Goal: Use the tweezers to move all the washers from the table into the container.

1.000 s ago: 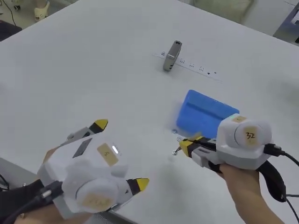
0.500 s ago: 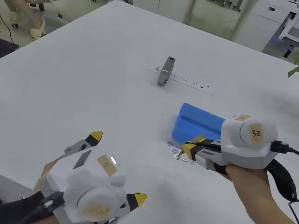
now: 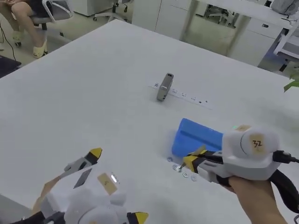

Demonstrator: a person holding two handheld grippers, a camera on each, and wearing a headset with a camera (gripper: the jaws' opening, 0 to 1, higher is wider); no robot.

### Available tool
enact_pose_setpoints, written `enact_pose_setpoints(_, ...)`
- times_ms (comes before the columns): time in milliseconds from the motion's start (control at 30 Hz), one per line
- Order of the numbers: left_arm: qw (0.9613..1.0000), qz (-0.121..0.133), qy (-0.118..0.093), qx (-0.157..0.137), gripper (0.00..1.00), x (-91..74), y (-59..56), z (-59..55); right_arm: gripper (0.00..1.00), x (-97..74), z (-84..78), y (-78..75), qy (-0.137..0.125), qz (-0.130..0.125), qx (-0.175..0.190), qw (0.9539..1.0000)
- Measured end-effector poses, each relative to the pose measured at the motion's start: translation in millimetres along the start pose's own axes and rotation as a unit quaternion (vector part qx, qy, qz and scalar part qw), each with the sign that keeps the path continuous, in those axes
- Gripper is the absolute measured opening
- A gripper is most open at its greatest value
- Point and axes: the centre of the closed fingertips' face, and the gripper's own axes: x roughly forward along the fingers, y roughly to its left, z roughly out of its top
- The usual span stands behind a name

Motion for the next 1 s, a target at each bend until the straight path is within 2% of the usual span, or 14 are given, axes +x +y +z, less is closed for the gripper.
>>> enact_pose_setpoints(400, 1.0, 0.002, 0.003, 0.0, 0.99, 0.4, 1.0, -1.4, 0.02, -7.3, 11.5, -17.4, -0.004, -0.009, 0.005, 0.9999)
enact_pose_setpoints(667, 0.9999, 0.006, -0.008, -0.011, 0.99, -1.0, 3.3, 1.8, 0.02, -2.3, 18.9, -23.6, -0.002, -0.012, -0.01, 0.9999)
enact_pose_setpoints(1000, 0.9997, 0.011, -0.006, -0.022, 0.99, -0.9, 6.1, 0.6, 0.02, 12.4, 32.4, -53.0, 0.0, -0.028, -0.019, 0.9994)
